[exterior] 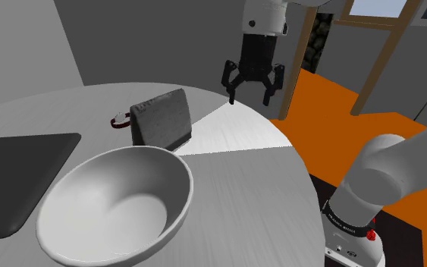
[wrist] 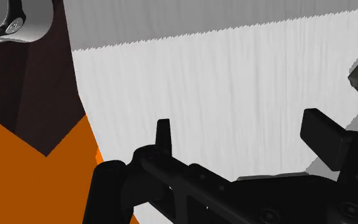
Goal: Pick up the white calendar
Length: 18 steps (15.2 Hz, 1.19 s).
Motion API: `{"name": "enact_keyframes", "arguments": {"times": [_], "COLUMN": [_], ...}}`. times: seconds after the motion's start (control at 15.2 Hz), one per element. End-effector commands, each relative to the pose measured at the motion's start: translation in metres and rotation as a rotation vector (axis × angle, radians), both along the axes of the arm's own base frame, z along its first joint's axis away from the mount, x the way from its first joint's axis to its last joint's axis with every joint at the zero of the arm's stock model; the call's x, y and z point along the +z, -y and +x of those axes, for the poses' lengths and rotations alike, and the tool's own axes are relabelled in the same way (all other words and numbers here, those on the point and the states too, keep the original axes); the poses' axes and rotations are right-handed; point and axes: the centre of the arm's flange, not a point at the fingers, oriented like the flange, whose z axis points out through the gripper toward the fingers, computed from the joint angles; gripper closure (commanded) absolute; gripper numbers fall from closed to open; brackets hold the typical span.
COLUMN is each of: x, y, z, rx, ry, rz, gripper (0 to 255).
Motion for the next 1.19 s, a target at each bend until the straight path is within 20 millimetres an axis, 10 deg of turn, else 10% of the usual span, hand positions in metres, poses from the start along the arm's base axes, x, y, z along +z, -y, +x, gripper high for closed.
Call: {"name": "enact_keyframes", "arguments": {"times": [0.0,0.79,1.12], "x": [0.008,0.055,0.035], "y": [-0.02,-0.106,-0.107], "z": [0.01,0.109,0.113], "rx": [-0.103,-0.671,-0.688], "ry": [-0.014,-0.083,-0.085], "rz": [0.016,0.104,0.106], "gripper": [0,0,0]}}
